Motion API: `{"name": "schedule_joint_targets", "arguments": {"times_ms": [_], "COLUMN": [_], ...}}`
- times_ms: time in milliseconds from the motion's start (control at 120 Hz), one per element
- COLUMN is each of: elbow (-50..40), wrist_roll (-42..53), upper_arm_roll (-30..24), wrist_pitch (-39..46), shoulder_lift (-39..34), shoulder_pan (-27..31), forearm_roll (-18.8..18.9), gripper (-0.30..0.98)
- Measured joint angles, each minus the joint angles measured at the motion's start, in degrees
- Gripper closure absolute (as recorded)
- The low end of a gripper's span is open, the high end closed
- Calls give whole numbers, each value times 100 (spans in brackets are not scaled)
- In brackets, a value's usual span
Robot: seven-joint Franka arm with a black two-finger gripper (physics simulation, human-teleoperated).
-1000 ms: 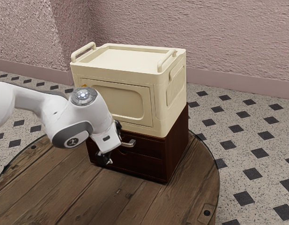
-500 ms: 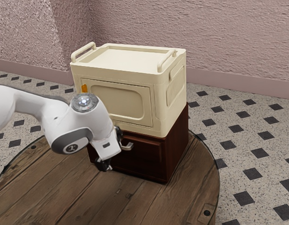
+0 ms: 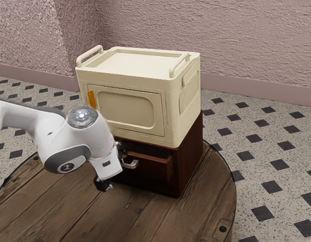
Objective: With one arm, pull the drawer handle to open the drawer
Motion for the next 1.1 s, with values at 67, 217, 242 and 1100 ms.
{"name": "schedule_joint_targets", "arguments": {"times_ms": [67,217,242,1100], "elbow": [-139,-357,-391,-1054], "wrist_roll": [-2,-5,-5,271], "upper_arm_roll": [72,779,803,961], "wrist_pitch": [-2,-5,-5,-1018], "shoulder_lift": [-125,-286,-325,-1345], "shoulder_pan": [-102,-939,-978,-1472], "forearm_roll": [-10,-32,-31,-1426], "gripper": [1,0,0,1]}}
